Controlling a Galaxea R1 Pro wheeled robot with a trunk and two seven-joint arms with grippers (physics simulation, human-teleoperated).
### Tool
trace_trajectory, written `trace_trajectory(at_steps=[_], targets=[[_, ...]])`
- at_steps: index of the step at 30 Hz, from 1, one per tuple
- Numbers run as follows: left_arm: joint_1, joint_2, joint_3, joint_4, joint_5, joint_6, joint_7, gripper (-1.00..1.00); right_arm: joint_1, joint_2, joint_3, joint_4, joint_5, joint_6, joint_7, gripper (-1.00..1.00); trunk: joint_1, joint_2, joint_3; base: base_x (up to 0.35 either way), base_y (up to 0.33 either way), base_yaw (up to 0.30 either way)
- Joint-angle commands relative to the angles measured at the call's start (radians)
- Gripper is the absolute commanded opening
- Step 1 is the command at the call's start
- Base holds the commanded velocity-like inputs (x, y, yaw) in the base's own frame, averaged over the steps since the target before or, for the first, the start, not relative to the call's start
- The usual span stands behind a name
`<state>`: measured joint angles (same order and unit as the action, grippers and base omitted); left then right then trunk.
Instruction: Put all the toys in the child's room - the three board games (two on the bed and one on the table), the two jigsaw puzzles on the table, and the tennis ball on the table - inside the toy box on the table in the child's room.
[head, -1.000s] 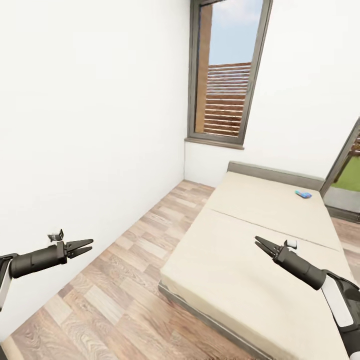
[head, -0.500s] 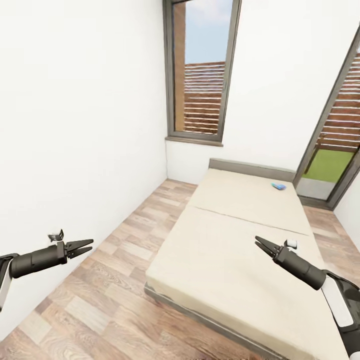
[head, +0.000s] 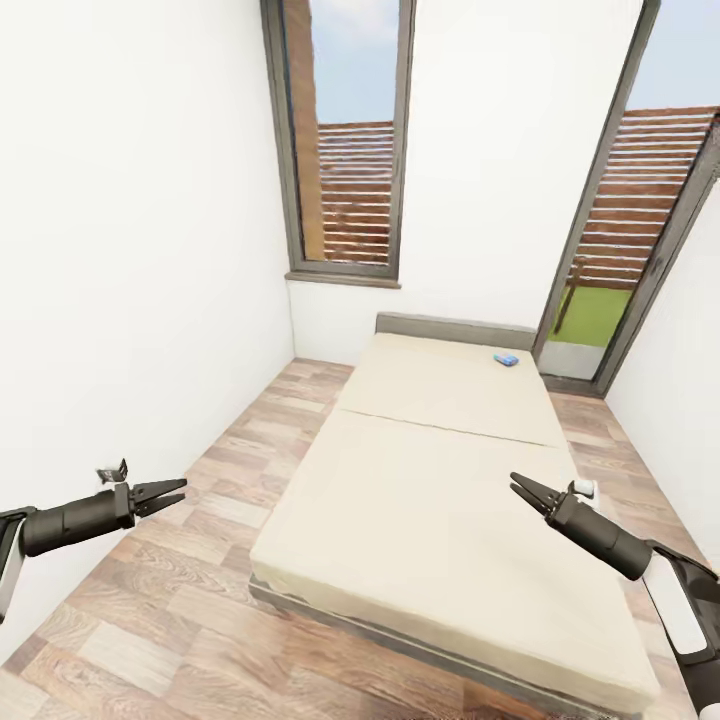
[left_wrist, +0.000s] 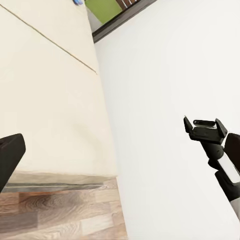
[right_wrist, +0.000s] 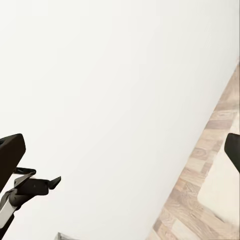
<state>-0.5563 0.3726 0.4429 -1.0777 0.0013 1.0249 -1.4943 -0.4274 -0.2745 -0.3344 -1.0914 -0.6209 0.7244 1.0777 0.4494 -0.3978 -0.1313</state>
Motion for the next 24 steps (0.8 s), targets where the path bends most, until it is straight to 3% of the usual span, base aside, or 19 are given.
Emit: trace_trajectory(at_steps=[1, 24], targets=[[-0.001, 0.000, 0.000, -0.001, -0.001, 0.010, -0.004, 1.00, -0.001, 0.000, 0.000, 0.001, -0.004, 0.006, 0.001, 1.00, 0.001, -0.002, -0.003, 0.000, -0.232, -0.257], [-0.001, 0.000, -0.001, -0.001, -0.006, 0.009, 0.001, 1.00, -0.001, 0.000, 0.000, 0.003, -0.003, 0.006, 0.001, 1.00, 0.001, -0.002, -0.013, 0.012, -0.290, -0.247]])
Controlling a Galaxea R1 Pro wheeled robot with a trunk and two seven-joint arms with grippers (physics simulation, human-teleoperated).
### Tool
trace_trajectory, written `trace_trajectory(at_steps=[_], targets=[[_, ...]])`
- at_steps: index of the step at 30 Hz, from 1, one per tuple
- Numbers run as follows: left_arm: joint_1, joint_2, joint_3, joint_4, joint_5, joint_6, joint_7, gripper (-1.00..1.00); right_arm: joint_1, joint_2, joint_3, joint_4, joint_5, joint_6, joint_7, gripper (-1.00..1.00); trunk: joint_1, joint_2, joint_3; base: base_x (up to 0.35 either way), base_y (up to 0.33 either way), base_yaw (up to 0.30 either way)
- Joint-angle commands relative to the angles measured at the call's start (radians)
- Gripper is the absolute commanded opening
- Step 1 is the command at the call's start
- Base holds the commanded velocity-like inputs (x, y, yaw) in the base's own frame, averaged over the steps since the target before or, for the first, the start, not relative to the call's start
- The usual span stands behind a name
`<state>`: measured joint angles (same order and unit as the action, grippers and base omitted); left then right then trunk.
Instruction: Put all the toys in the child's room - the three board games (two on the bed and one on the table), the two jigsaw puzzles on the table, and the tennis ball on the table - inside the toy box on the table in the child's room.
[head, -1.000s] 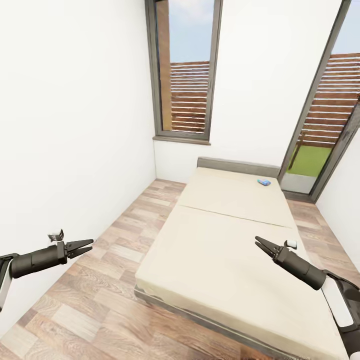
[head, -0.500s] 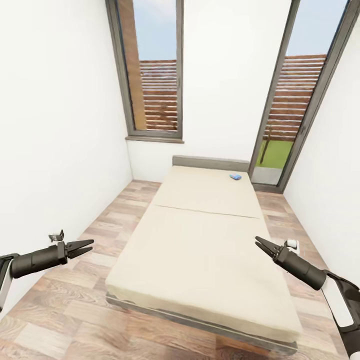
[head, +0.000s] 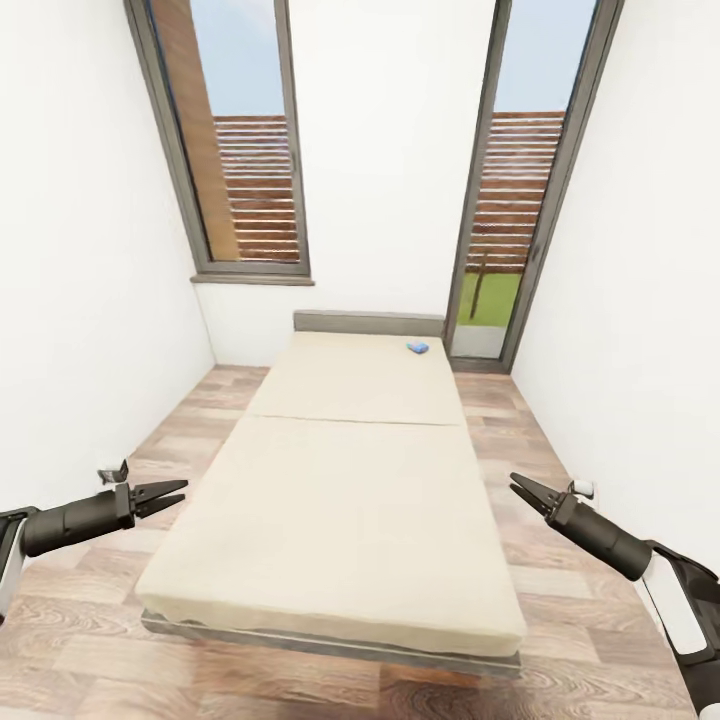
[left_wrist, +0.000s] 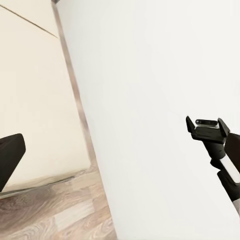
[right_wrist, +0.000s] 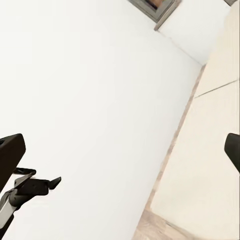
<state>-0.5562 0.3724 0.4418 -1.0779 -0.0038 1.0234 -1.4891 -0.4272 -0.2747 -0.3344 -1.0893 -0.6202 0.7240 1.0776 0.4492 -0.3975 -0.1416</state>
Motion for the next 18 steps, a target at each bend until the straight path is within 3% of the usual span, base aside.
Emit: trace_trajectory(at_steps=[1, 18], targets=[[-0.001, 0.000, 0.000, -0.001, -0.001, 0.011, -0.004, 1.00, -0.001, 0.000, 0.000, 0.000, -0.004, 0.006, 0.001, 1.00, 0.001, -0.002, -0.003, 0.077, -0.300, -0.140], [-0.001, -0.001, -0.001, -0.001, -0.002, 0.011, -0.001, 1.00, -0.001, 0.000, 0.000, 0.000, -0.003, 0.005, 0.001, 1.00, 0.001, -0.002, -0.004, 0.102, -0.297, -0.031]])
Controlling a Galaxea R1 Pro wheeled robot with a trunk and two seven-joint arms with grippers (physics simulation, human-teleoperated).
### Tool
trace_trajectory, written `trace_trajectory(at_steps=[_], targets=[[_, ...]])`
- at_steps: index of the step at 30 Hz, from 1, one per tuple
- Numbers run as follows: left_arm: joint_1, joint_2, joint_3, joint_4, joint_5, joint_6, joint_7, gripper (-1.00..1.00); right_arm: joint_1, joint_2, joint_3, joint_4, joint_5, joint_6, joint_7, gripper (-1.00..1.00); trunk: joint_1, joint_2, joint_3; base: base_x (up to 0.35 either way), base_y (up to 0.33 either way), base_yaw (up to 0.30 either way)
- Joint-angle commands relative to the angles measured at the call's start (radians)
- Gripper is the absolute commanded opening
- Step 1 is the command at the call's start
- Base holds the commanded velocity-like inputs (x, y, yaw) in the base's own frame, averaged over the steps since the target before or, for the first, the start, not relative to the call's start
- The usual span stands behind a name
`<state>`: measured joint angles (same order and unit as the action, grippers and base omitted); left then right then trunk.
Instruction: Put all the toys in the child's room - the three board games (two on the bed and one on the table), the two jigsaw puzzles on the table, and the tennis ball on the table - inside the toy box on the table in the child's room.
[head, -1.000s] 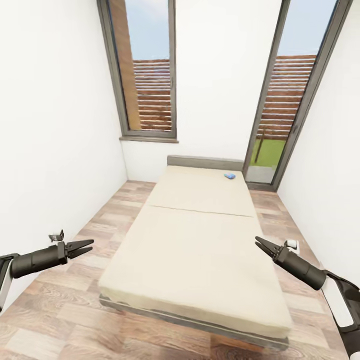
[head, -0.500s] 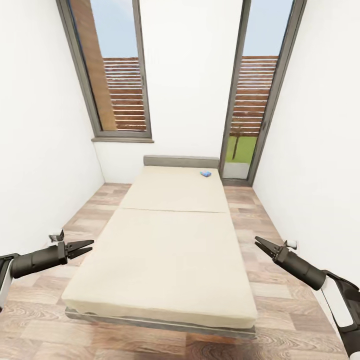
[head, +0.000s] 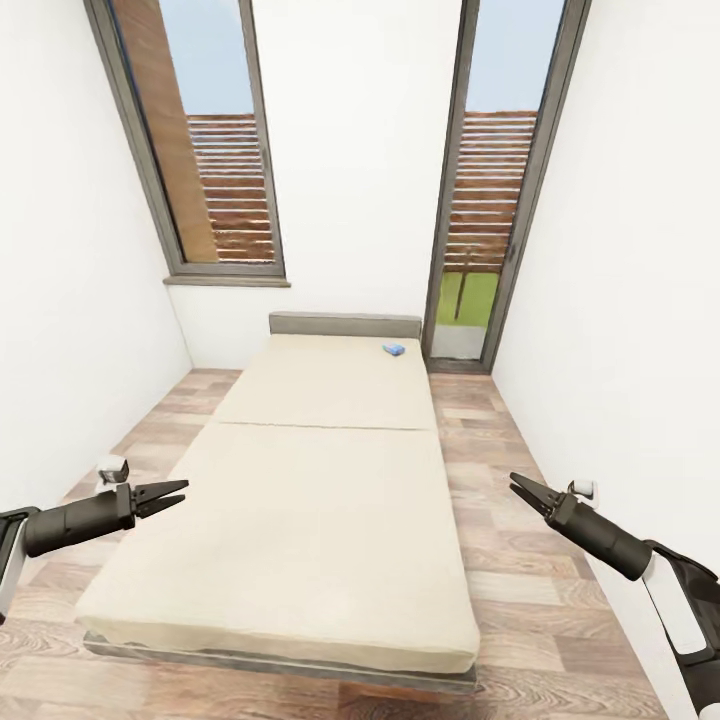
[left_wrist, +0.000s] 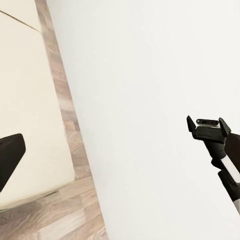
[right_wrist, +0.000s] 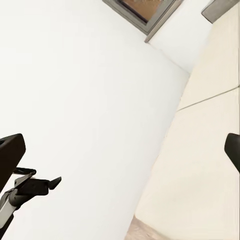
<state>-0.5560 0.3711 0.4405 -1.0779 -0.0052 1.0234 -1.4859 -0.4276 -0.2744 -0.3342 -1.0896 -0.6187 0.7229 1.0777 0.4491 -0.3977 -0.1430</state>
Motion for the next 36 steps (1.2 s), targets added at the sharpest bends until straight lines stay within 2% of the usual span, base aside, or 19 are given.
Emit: trace_trajectory(at_steps=[1, 12, 22, 36], targets=[[-0.001, 0.000, 0.000, 0.000, -0.001, 0.011, -0.004, 1.00, -0.001, 0.000, 0.000, 0.000, -0.004, 0.006, 0.001, 1.00, 0.001, -0.002, -0.002, 0.159, -0.258, 0.027], [-0.001, 0.000, 0.001, 0.000, -0.001, 0.011, -0.004, 1.00, -0.001, 0.000, 0.000, 0.000, -0.005, -0.014, 0.001, 1.00, 0.001, -0.002, -0.002, 0.143, -0.180, 0.135], [-0.001, -0.001, -0.001, 0.000, -0.001, 0.011, -0.004, 1.00, -0.001, 0.000, 0.000, 0.001, -0.006, -0.026, 0.003, 1.00, 0.001, -0.002, -0.002, 0.041, -0.087, 0.256], [-0.001, -0.003, -0.003, 0.000, 0.000, -0.012, -0.007, 1.00, 0.000, 0.000, 0.000, 0.002, -0.006, -0.028, 0.003, 1.00, 0.001, -0.002, -0.002, 0.077, -0.255, 0.281]])
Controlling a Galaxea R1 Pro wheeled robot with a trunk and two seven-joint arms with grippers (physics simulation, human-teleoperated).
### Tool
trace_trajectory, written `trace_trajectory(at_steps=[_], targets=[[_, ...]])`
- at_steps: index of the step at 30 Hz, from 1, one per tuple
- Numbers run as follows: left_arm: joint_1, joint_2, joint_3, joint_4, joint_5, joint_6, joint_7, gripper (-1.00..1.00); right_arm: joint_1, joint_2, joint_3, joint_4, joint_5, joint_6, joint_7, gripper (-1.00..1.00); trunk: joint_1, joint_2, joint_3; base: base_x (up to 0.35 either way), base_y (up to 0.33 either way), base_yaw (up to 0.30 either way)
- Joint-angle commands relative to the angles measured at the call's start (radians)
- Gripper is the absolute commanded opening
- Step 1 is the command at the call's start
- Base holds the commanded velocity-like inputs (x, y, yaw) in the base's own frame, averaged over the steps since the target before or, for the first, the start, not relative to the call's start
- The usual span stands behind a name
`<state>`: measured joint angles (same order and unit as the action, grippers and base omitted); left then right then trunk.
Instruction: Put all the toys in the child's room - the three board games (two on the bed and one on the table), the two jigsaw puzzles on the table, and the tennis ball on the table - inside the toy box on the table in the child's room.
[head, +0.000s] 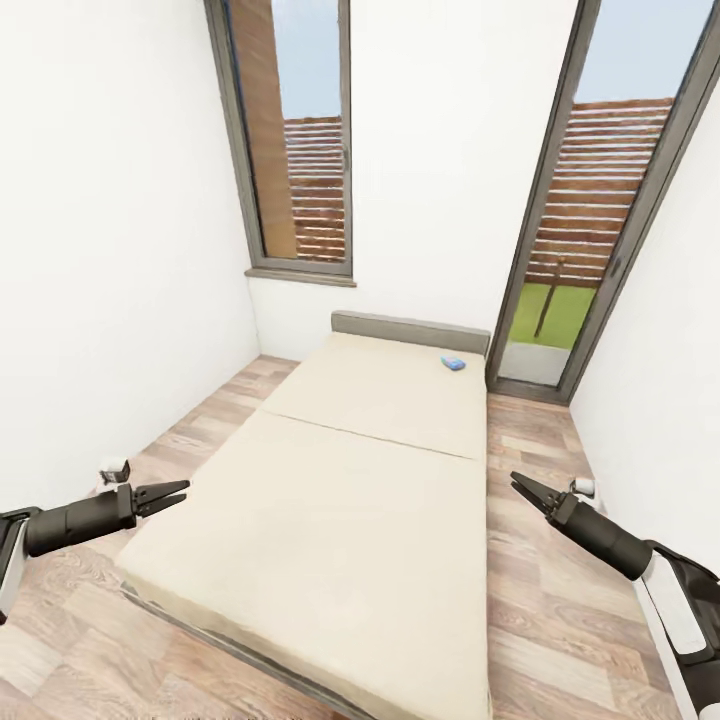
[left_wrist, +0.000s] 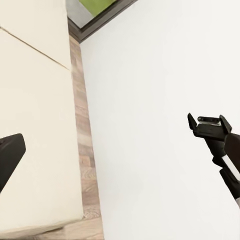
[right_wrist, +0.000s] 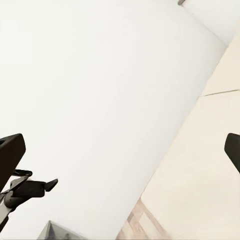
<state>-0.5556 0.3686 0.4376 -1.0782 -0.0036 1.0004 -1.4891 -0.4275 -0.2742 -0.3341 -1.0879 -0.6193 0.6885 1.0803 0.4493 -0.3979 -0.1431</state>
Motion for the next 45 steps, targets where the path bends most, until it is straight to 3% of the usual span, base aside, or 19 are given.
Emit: trace_trajectory(at_steps=[1, 28, 45], targets=[[-0.001, 0.000, 0.000, 0.000, -0.001, 0.009, -0.005, 1.00, -0.001, 0.000, 0.000, 0.000, -0.005, 0.006, 0.000, 1.00, 0.001, -0.002, -0.002, 0.021, -0.270, 0.282], [-0.001, 0.000, 0.001, 0.000, -0.001, 0.007, -0.005, 1.00, -0.001, 0.000, 0.000, 0.000, -0.005, 0.006, -0.002, 1.00, 0.001, -0.002, -0.002, -0.001, -0.046, 0.283], [-0.001, 0.000, 0.000, 0.000, -0.001, 0.007, -0.007, 1.00, -0.001, 0.000, 0.000, 0.000, -0.005, 0.006, -0.002, 1.00, 0.001, -0.002, -0.002, -0.141, 0.000, 0.283]])
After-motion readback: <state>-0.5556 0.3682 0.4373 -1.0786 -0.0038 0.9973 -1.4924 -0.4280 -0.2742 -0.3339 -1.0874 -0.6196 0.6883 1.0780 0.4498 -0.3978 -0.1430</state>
